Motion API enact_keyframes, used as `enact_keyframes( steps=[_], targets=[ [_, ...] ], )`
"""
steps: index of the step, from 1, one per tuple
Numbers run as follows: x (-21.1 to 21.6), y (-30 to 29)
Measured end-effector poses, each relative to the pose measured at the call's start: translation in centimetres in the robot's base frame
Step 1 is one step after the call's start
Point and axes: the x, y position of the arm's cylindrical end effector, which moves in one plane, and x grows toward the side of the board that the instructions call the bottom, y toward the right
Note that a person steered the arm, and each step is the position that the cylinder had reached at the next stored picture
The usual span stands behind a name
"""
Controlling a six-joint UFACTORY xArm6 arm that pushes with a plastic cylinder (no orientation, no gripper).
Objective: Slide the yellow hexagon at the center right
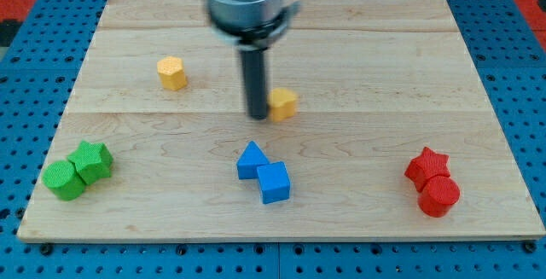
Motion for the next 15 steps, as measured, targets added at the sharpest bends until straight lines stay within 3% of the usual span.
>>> enact_keyframes(
  steps=[1, 2, 4, 6, 7, 9, 10, 11, 12, 13, 15],
  targets=[
    [-2.1, 8.8],
    [-2.1, 8.4],
    [-5.3, 16.6],
    [0.9, -5.3],
    [-0.9, -8.5],
    [0.0, -23.7],
    [-5.0, -27.0],
    [-8.8, -20.2],
    [-8.8, -10.2],
    [-7.5, -10.7],
    [-7.4, -23.9]
  ],
)
